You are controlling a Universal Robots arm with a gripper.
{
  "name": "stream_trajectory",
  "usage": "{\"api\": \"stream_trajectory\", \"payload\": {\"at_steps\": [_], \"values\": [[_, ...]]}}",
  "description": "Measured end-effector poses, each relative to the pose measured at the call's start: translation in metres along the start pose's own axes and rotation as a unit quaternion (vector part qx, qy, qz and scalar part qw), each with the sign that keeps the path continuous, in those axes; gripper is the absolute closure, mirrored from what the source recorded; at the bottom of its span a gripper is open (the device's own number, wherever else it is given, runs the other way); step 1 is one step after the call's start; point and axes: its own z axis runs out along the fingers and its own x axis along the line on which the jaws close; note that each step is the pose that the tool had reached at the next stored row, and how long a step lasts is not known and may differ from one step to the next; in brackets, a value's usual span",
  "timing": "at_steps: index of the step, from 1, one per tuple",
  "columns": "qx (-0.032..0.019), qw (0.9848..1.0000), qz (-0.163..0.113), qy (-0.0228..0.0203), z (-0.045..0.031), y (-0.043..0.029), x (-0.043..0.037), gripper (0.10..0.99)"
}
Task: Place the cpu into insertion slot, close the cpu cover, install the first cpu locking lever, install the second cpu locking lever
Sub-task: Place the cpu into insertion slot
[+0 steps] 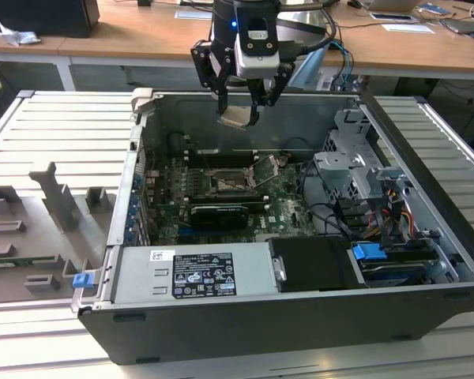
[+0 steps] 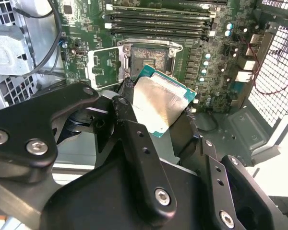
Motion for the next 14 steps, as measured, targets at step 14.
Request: {"api": "stream_trajectory", "payload": {"at_steps": [14], "values": [[-0.0006, 0.9994, 0.033, -0.0029, 0.0001, 0.0000, 0.0000, 0.545]]}}
